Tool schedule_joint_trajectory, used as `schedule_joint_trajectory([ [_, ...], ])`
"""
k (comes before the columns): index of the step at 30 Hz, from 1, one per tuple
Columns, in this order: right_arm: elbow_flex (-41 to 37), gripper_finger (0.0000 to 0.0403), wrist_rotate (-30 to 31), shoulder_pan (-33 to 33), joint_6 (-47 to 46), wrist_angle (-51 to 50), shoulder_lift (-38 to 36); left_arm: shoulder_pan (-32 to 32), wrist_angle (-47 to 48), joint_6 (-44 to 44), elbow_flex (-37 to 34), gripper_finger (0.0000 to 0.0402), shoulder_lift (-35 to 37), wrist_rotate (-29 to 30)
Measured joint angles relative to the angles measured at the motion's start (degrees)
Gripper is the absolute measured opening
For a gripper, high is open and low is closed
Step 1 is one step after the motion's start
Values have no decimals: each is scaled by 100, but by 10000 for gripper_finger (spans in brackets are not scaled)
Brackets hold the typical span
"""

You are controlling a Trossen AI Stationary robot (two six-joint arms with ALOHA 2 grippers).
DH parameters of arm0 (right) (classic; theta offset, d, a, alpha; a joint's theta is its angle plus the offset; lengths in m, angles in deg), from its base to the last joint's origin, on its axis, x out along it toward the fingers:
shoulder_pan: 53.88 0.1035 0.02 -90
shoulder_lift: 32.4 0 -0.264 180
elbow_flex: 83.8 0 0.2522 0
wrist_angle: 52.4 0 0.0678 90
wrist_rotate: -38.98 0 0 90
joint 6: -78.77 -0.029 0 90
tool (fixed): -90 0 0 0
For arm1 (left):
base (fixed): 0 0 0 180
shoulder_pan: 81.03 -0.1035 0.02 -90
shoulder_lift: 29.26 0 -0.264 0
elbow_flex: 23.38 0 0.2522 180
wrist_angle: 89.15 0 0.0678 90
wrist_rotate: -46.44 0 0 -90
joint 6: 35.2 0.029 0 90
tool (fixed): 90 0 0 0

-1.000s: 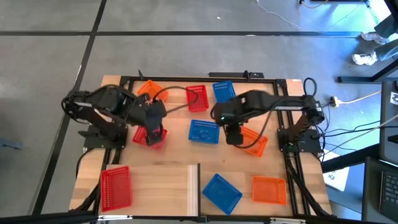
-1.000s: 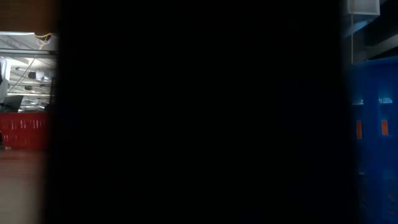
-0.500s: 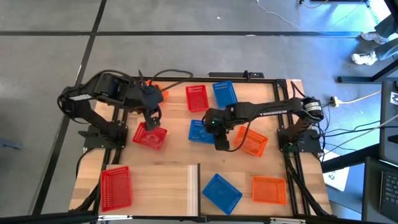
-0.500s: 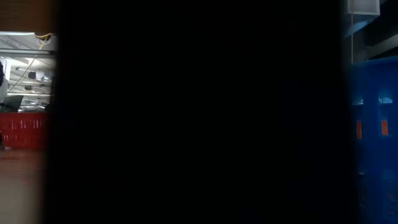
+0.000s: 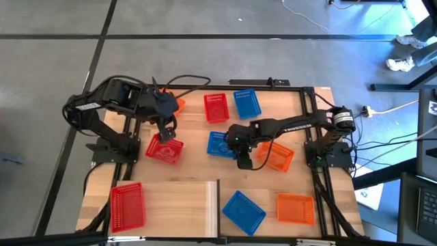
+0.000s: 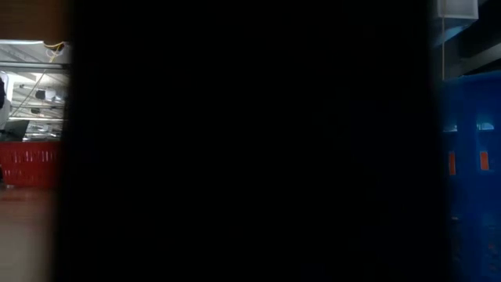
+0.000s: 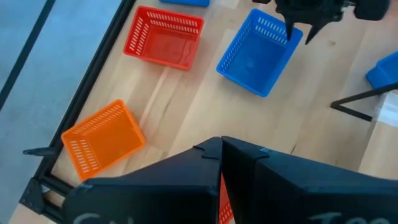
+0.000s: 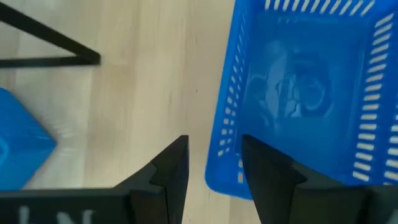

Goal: Stack baskets on shelf by color
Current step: Put the middle blue bin on the shelf

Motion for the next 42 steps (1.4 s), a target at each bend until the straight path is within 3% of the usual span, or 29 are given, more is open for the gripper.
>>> schedule_joint_trajectory([
  [11, -490, 145, 51, 0, -21, 598, 201, 0, -1, 0, 0, 0, 0, 0],
  [15, -496, 144, 351, 2, -116, 688, 297, 0, 0, 0, 0, 0, 0, 1],
  [18, -490, 122, 396, -1, -312, 758, 308, 0, 0, 93, 0, 0, -10, 3],
  [26, -474, 9, 205, 0, -297, 871, 306, 11, -5, 364, -3, 16, -154, 3],
  [35, -467, 4, 224, 1, -479, 965, 306, 11, 2, 743, 2, 85, -397, -153],
  [42, 330, 2, 1039, 225, -180, -154, 319, 13, -47, 1875, 1, 88, -482, -191],
])
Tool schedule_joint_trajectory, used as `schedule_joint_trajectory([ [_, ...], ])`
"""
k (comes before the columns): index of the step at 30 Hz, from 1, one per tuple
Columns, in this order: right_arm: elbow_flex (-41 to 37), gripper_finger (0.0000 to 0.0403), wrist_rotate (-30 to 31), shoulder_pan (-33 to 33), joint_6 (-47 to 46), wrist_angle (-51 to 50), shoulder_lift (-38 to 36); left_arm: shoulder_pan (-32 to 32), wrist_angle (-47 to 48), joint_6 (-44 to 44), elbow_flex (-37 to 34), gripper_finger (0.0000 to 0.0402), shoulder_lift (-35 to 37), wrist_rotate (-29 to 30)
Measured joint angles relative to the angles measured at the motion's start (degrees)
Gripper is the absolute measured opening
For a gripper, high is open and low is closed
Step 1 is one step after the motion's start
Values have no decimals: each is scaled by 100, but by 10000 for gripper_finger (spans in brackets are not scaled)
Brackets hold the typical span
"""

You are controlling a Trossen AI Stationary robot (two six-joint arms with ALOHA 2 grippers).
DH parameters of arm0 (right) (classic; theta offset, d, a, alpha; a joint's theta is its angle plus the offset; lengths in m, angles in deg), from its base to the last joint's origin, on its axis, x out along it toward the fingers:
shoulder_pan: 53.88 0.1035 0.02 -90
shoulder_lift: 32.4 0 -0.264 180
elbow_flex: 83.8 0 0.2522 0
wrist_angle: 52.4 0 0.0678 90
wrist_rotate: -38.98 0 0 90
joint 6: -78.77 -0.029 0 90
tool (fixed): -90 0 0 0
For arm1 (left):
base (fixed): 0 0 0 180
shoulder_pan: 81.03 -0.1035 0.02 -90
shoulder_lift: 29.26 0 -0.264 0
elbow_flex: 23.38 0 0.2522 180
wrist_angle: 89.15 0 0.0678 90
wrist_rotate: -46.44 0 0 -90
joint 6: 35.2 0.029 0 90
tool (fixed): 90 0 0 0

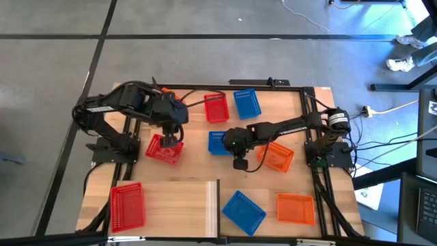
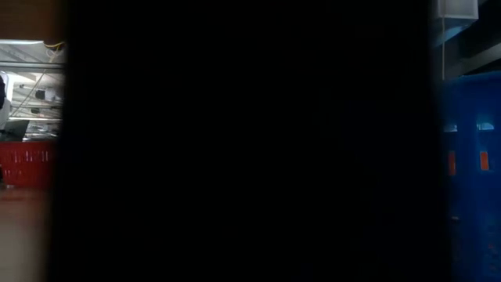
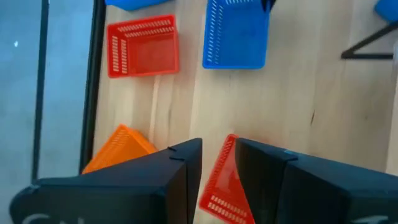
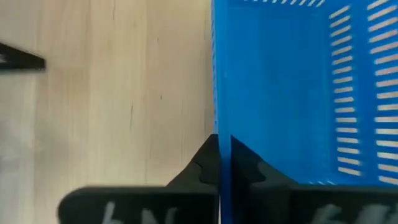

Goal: Stack baskets on shelf by color
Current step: Put the middle blue bin on the shelf

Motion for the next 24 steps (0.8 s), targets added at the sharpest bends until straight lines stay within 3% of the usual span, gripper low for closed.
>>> schedule_joint_trajectory([
  [9, 1701, 1, 1336, 529, 463, -2046, 0, 4, -3, 734, -4, 87, 8, -135],
  [17, 2749, 0, 2276, 940, 1103, -3181, 0, 196, -16, 2423, -4, 87, 7, -612],
  [24, 3373, 0, 2488, 1150, 1936, -3743, -7, 439, -629, 3842, -4, 87, -60, -626],
])
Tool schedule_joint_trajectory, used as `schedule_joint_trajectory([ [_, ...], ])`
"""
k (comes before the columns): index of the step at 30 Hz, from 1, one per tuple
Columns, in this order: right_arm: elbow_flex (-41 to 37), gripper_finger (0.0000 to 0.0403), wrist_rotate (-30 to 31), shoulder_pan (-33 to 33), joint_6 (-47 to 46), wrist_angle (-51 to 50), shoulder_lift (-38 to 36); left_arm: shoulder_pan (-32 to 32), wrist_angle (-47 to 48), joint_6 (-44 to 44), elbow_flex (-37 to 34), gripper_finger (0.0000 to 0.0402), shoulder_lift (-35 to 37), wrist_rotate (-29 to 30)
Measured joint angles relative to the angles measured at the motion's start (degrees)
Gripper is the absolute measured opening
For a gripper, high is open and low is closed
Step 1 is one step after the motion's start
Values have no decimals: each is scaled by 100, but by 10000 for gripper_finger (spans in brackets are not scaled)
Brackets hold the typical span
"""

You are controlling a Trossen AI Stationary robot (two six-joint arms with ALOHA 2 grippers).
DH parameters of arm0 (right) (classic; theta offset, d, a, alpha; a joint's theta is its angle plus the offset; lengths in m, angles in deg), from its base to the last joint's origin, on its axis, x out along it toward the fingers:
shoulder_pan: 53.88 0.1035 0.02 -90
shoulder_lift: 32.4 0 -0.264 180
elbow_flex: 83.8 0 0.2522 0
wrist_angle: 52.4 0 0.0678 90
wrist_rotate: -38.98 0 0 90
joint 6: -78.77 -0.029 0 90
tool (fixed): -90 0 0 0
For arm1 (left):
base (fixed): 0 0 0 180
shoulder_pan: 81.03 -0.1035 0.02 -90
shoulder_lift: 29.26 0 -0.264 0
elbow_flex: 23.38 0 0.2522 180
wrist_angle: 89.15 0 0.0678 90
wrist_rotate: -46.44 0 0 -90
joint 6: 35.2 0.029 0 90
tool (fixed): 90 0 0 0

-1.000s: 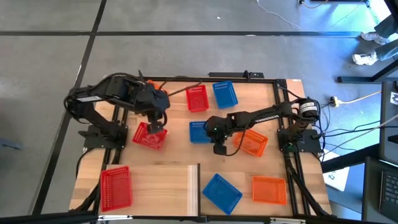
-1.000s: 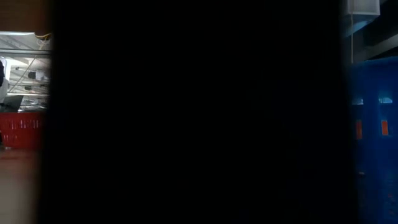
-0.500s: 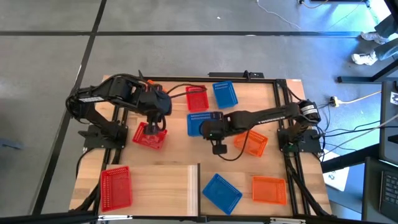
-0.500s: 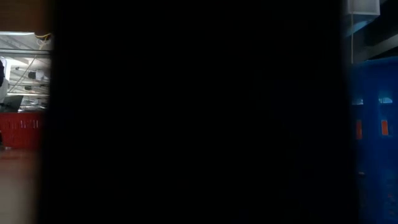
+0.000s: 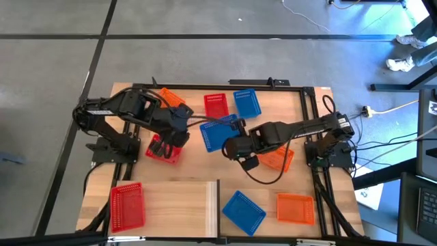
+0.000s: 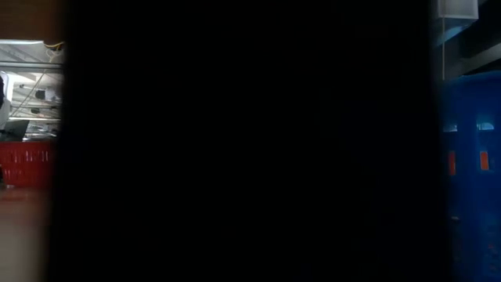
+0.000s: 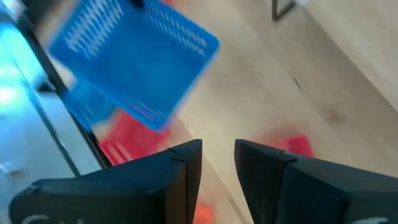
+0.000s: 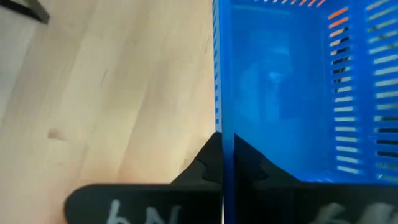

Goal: Stack baskets on shelf by color
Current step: Put the middle blue bin on the shelf

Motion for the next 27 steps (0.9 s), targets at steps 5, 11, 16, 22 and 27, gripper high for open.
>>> schedule_joint_trajectory([
  [5, 425, 0, 102, 176, 454, -108, 0, 46, -517, 663, 5, 87, -16, 1],
  [11, 793, 0, 281, 290, 622, -114, 0, 46, -939, 882, 2, 87, -88, -87],
  [16, 832, 0, 289, 290, 620, -142, -2, 145, -934, 1028, -8, 87, -214, -277],
  [22, 828, 0, 289, 290, 610, -143, -2, 227, -844, 1033, 2, 87, -389, -196],
  [27, 828, 0, 282, 290, 609, -141, -2, 223, -777, 1040, 12, 87, -553, 287],
])
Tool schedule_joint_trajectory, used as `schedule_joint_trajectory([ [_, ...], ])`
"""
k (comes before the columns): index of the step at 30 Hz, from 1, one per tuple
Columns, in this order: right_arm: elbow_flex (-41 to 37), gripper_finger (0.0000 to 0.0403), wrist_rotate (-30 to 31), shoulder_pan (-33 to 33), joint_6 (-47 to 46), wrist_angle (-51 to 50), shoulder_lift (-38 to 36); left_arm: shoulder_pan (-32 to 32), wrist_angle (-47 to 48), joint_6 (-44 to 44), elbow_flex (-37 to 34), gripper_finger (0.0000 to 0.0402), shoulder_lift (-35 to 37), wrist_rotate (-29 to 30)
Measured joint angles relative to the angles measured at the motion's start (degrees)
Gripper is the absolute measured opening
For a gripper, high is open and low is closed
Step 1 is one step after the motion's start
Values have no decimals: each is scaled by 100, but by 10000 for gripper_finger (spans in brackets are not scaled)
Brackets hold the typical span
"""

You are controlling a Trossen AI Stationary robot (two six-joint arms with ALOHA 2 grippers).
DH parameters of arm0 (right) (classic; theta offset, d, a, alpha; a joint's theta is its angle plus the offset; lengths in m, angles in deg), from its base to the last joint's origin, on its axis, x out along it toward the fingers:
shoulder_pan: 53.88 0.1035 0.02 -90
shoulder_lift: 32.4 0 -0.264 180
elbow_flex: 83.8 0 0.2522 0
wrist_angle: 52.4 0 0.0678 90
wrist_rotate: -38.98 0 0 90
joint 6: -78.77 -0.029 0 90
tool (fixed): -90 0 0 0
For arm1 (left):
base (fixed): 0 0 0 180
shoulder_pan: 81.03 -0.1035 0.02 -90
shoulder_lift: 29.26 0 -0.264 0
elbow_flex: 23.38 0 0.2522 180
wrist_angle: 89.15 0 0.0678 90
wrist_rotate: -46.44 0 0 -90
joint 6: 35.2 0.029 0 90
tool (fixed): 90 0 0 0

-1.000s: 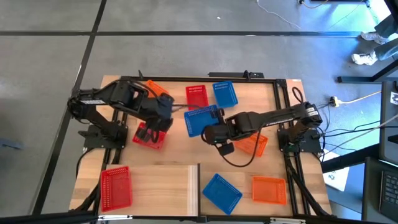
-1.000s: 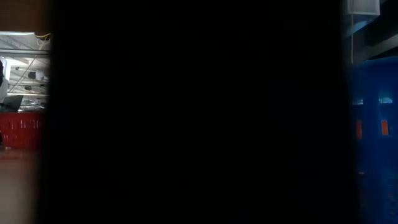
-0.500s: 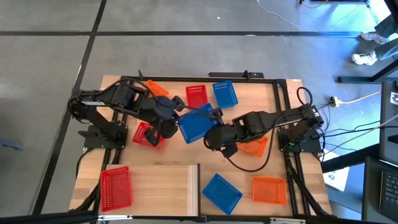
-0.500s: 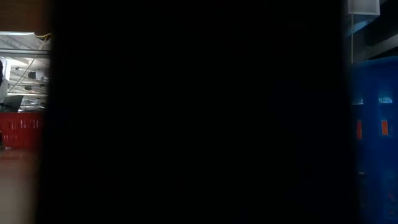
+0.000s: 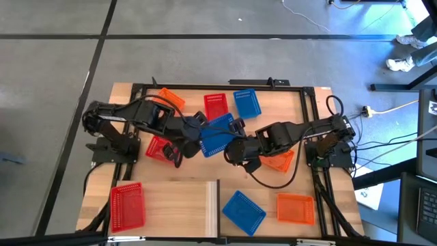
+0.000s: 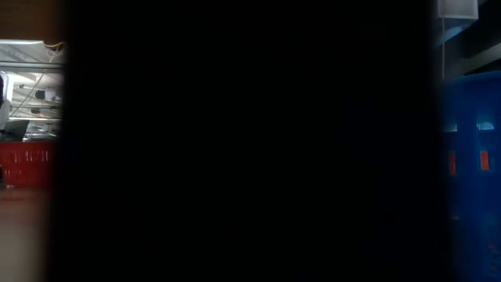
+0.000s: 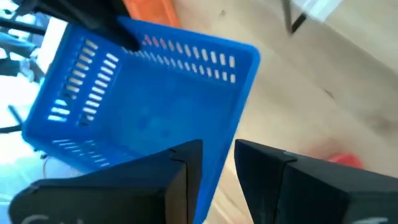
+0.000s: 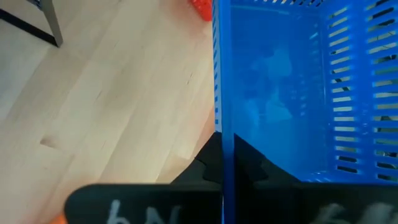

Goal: Stack baskets on shelf by color
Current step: Put the middle blue bin on the shelf

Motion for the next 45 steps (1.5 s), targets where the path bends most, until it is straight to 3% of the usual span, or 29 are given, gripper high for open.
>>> schedule_joint_trajectory([
  [8, 0, 0, -3, 0, -2, -2, 1, 0, 365, -5, -18, 87, -184, 15],
  [16, 0, 0, -4, 0, -2, -2, 2, -15, 358, -61, -11, 87, -343, 461],
  [23, -2, 0, 2, 0, -4, 0, 0, -35, 207, -57, -18, 86, -418, 484],
  [31, -7, 2, 29, -4, -109, -5, -2, 65, 286, 28, -16, 9, -490, 784],
  [45, -7, 85, -4, -4, -124, 487, -2, 57, 317, -196, -16, 0, -505, 463],
])
